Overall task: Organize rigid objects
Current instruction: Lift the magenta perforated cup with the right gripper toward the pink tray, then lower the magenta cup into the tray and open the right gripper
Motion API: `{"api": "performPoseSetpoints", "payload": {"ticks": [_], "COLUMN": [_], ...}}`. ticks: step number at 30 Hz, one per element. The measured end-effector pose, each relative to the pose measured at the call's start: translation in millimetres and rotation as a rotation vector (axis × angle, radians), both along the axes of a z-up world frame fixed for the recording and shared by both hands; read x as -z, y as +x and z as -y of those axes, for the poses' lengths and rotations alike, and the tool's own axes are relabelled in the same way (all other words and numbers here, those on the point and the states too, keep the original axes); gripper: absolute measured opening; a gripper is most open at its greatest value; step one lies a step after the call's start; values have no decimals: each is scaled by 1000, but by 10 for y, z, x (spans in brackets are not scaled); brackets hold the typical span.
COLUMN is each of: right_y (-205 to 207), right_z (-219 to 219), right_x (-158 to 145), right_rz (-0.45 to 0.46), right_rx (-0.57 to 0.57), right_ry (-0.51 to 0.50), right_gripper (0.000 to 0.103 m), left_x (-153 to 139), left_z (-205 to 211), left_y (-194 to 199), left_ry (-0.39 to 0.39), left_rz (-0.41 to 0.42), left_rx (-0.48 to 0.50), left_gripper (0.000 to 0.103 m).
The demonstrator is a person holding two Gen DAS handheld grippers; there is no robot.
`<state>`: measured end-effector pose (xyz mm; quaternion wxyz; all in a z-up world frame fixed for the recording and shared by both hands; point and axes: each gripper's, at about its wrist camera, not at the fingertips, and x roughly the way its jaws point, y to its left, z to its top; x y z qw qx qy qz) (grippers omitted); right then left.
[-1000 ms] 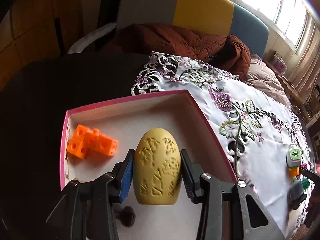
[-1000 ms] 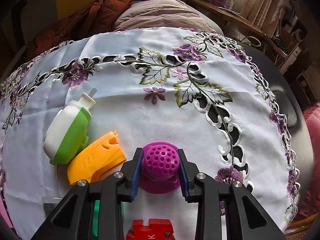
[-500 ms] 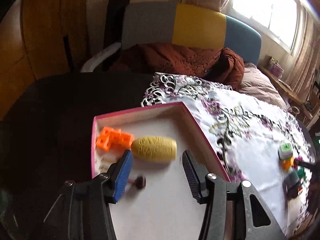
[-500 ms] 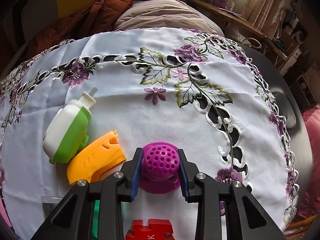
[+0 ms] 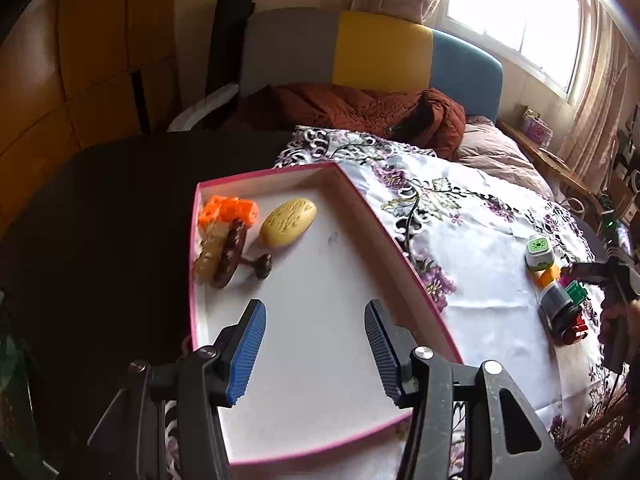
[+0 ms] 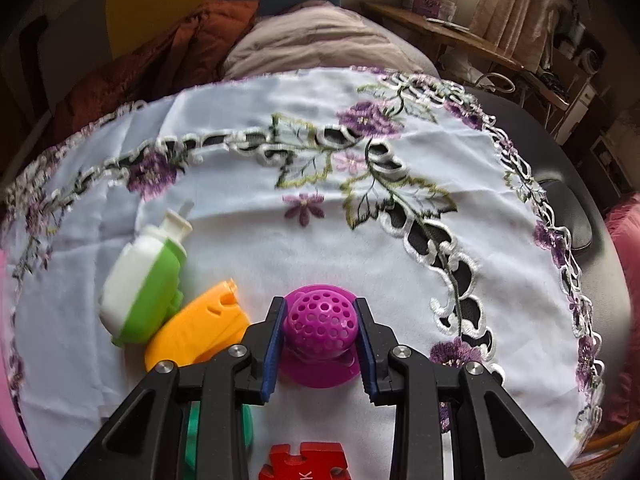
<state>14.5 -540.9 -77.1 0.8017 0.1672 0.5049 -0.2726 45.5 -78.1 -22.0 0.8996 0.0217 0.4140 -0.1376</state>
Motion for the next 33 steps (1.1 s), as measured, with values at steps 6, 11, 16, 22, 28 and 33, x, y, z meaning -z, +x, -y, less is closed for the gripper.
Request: {"api": "performPoseSetpoints", "payload": {"ticks": [6,11,16,22,28,33], "right_y": [-41,56,60,-1,52,202], "right_z": [-38,-187,-214,-248,-591,-1125], "right_x": [-256,-236,-149,-397,-574,-639], "right_rz": [132,111,58,126,187,200], "right_rx": [-6,-73,-88,-75,-152,-307], "right_ry": [-21,-31,-10,12,34,73], "right_gripper": [33,33,33,33,33,33], "left_x": [-1,16,26,60,74,84], "left_z": [-96,-151,-183,-223,-276,-313], "left_y": [-64,-89,-121,-130,-140,-132], "left_ry": [0,-13,-26,-33,-39,-45], "left_rz": [5,-7,-13,-20,-20,-24], "left_rx": [-19,-19,-16,-21,-31,-39], "left_gripper": [52,52,52,52,52,52]}}
